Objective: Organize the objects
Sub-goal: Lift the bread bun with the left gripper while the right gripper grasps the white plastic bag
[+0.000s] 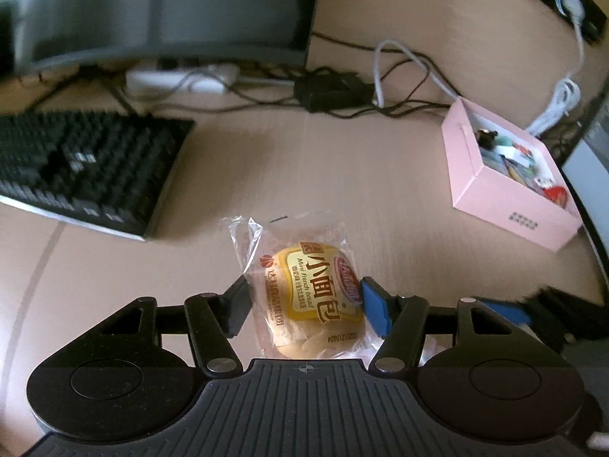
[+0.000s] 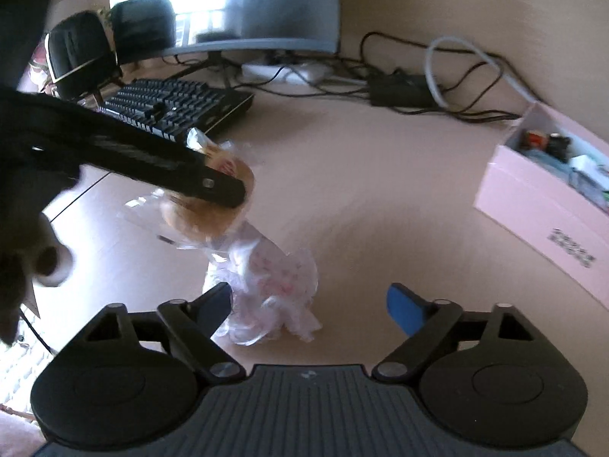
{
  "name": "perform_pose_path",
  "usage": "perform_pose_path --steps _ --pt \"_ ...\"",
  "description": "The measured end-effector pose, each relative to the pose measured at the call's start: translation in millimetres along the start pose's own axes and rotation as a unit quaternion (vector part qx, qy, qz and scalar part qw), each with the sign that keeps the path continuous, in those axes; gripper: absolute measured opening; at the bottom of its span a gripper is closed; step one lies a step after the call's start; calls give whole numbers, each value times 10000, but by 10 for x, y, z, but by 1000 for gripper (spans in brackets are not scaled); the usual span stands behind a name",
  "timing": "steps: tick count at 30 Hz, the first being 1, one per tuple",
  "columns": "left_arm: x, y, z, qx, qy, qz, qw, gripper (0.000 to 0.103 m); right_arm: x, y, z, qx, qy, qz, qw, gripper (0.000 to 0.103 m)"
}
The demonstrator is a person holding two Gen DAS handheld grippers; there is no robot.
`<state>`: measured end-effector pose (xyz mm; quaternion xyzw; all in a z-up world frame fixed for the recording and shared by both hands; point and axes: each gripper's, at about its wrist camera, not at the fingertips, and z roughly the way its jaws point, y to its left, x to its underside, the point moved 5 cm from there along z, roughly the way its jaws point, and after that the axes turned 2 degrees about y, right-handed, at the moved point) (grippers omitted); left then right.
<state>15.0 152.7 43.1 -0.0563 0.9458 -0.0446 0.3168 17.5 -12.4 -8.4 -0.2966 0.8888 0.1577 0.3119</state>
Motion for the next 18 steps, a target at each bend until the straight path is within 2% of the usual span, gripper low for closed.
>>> perform_pose_path --steps 1,2,3,5,7,9,13,17,18 --pt "-11 8 -32 -8 -33 57 10000 66 -18 31 46 -17 54 6 10000 82" --pt "-22 23 -63 23 -60 88 9999 66 -22 57 78 -37 117 0 9999 71" --pt "-22 33 -88 86 -78 92 9999 66 -28 81 105 -68 212 -23 9998 56" --pt "-33 49 -104 227 -95 79 9997 66 -25 105 119 -73 355 -42 9993 39" --pt "-35 61 -98 346 -108 86 9993 66 -27 75 62 55 308 51 9995 32" --pt "-34 74 -90 500 -134 26 9987 66 -28 -9 -60 163 218 240 9993 18" --pt "-88 140 -44 890 -185 -279 9955 66 -25 -264 -390 469 -73 661 9967 16" --pt "-175 226 36 775 -215 -485 9956 66 39 -446 -640 834 -180 749 9935 17" --pt "-189 249 40 748 -213 -525 9956 66 37 -466 -657 870 -190 737 9933 22"
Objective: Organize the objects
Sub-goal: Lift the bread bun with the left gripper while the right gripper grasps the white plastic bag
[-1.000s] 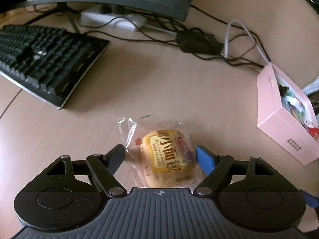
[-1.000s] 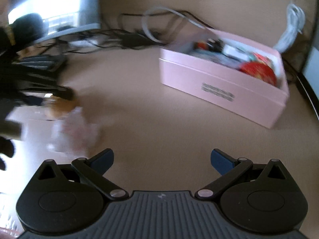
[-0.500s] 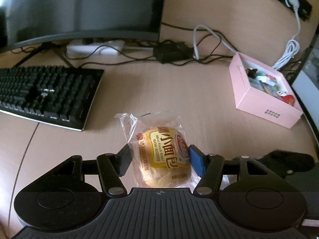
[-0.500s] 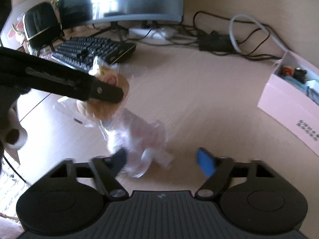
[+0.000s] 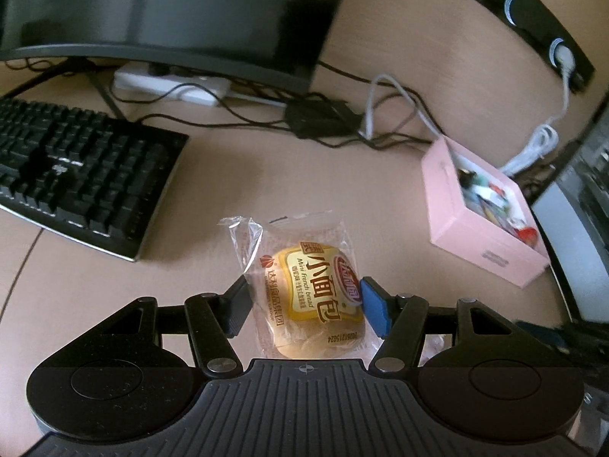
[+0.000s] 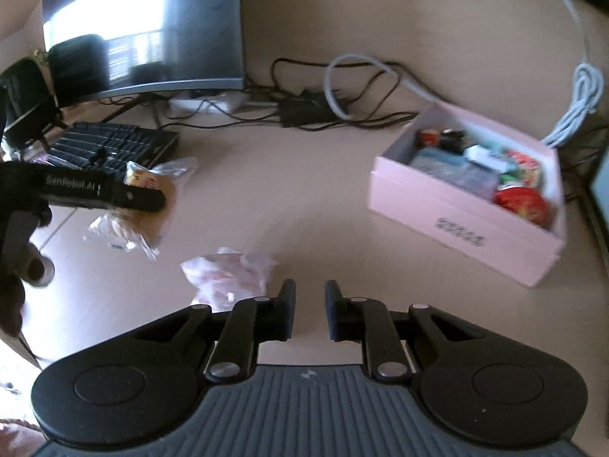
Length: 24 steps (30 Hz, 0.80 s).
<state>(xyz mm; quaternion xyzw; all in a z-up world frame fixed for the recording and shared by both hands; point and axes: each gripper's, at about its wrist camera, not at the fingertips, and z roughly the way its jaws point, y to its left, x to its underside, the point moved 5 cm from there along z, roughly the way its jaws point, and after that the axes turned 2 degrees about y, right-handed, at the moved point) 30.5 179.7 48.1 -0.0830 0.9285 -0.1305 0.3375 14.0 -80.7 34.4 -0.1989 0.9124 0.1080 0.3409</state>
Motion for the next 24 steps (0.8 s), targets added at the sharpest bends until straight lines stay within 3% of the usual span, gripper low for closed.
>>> perform_pose_path --steps 3,9,13,14,15,17,20,24 --pt "-5 26 -30 -160 56 152 9997 66 3 33 -49 -104 -76 56 9999 46" --pt "193 -3 -122 -407 364 658 9963 66 -74 437 309 -361 -13 -362 9987 57" --pt "333 10 -198 -459 508 730 9950 66 -103 612 594 -306 117 -481 9983 58" --pt "358 12 -217 -461 525 735 9948 66 -114 627 660 -269 155 -457 9985 55" --pt "376 15 -232 -450 538 736 9948 66 -127 643 722 -280 241 -432 9984 44" --pt "403 18 -240 -419 571 727 9948 66 -132 659 776 -318 388 -366 9981 33" --pt "428 -6 -206 -349 610 713 9950 66 -147 637 679 -282 312 -382 9984 20" --pt "422 -101 -93 -131 704 715 9949 66 -211 407 330 -221 53 -100 9997 17"
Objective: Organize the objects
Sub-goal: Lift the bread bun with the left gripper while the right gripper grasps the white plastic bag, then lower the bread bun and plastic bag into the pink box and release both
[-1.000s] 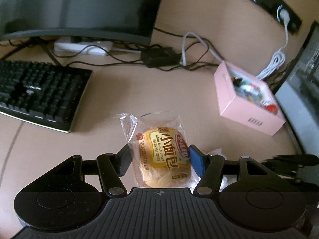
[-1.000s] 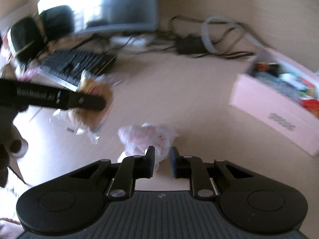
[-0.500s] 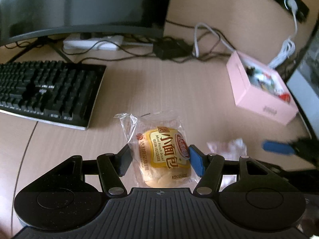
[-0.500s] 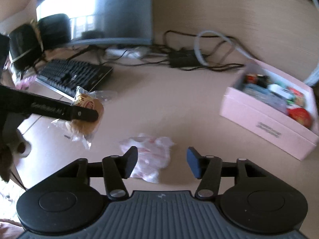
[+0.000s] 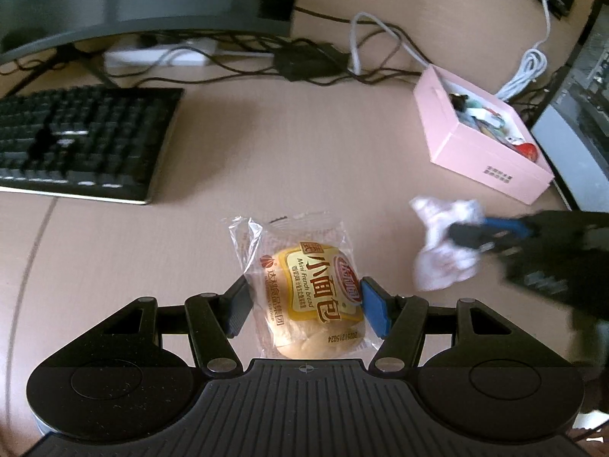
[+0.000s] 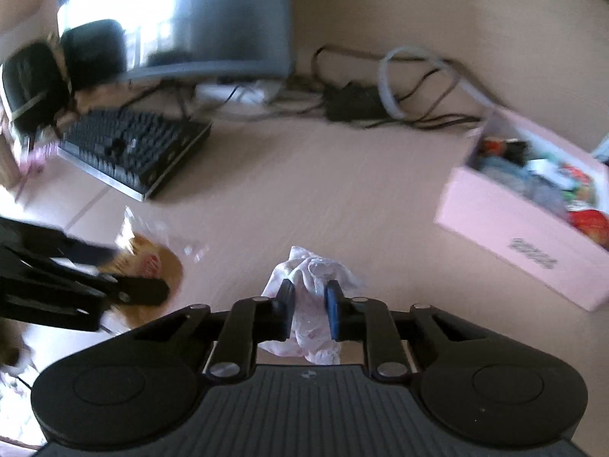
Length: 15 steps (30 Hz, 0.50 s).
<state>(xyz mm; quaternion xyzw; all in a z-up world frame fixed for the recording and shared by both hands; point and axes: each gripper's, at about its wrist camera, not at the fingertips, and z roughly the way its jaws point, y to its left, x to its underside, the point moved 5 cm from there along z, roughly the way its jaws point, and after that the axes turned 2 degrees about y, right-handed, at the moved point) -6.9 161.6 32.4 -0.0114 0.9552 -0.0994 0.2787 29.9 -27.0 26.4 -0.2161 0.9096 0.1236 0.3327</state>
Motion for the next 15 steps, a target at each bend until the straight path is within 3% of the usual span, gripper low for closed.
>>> perform_pose_path --steps 4,7,11,15 --pt "-174 -223 115 257 -67 86 9996 66 -81 -369 -505 316 -430 388 9978 17" --pt "-474 -508 129 693 -332 201 9968 66 -115 -669 -875 630 -806 680 9924 17" --pt "-1012 -1081 181 1119 -792 797 9874 66 -81 -1043 -1186 951 -1109 1081 9834 17" --pt "-1506 -1682 454 1414 -1193 1311 9740 66 47 -1334 -1276 1115 -1094 1419 9775 17"
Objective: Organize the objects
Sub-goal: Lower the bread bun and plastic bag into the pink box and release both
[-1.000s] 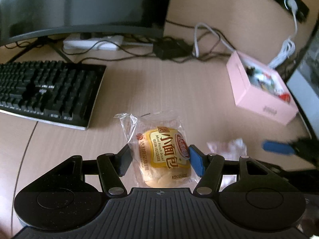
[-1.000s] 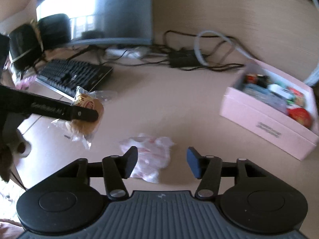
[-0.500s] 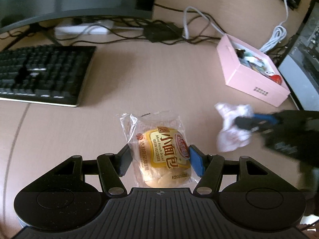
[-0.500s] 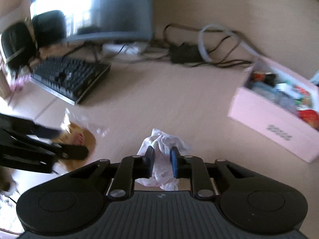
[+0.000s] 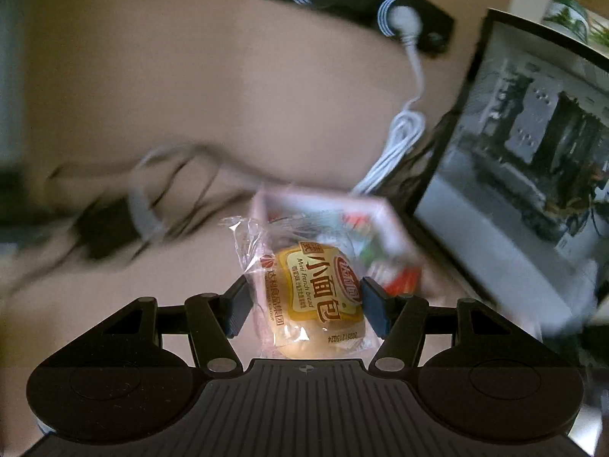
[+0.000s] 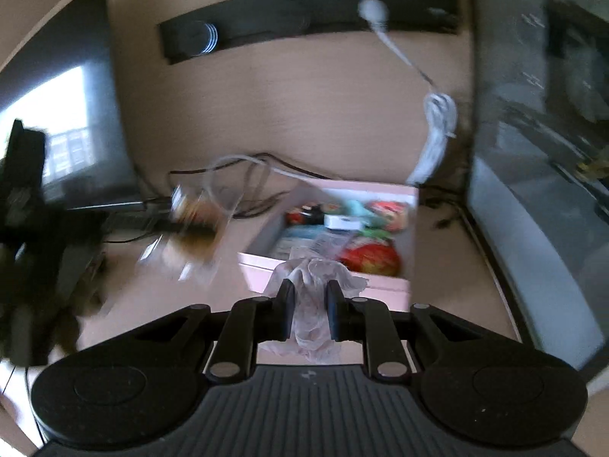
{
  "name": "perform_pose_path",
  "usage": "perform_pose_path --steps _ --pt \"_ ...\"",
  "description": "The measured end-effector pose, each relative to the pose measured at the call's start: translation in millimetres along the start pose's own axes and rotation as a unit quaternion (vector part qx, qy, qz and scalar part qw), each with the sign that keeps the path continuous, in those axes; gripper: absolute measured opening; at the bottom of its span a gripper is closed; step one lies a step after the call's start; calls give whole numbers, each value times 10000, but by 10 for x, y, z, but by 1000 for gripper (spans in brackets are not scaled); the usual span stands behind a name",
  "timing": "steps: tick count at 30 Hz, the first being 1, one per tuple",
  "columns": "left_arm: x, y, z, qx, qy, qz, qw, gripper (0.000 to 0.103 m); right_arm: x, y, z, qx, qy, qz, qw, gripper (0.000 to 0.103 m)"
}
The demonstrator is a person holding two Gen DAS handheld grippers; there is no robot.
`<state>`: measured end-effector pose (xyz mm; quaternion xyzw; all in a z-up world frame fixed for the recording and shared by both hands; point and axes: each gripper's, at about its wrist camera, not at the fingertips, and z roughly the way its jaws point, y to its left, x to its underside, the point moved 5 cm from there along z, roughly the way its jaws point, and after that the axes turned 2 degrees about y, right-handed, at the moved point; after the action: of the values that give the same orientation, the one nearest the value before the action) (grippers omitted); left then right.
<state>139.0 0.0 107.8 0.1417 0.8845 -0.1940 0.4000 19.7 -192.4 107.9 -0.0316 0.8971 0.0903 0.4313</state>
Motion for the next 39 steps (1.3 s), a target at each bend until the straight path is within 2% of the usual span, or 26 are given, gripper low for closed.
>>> perform_pose_path --steps 3,7,8,11,14,19,22,23,26,29,33,35,37,39 --pt "-170 -113 568 249 81 219 9994 67 91 -205 10 152 95 167 9997 17" --pt "-70 -129 1206 -111 497 414 9978 69 241 -476 -4 334 224 406 9984 17" --pt "-29 -129 1260 -140 527 340 9979 73 277 -551 -4 397 257 463 9978 17" --pt "60 -115 1276 -64 877 220 9959 72 349 -759 -5 552 315 622 9960 17" --pt "52 -164 1174 -55 952 587 9937 72 347 -888 40 615 351 767 9945 17" --pt "-167 -156 830 26 313 391 9987 70 180 -913 104 565 241 632 9961 17" --pt "-137 -175 765 134 512 453 9976 70 13 -893 147 510 161 561 9970 17" --pt "-116 -168 713 110 460 451 9979 70 -54 -896 177 494 134 552 9972 17" --pt "-90 -56 442 94 129 39 9999 69 -295 -880 267 364 7 548 9978 17" --pt "-24 91 220 117 -40 -521 9986 69 -612 -834 427 179 -196 589 9979 17" --pt "164 220 8 44 -8 -933 9956 69 -1069 -713 903 -252 -361 867 9953 17" --pt "281 285 -96 -56 20 -1108 9938 69 -1225 -633 1227 -339 -394 913 9945 17" --pt "416 360 -202 -161 81 -1271 9917 69 -1299 -577 1637 -283 -195 914 9952 17" --pt "544 453 -300 -296 127 -1418 9894 69 -1282 -549 2077 -300 236 978 9945 17"
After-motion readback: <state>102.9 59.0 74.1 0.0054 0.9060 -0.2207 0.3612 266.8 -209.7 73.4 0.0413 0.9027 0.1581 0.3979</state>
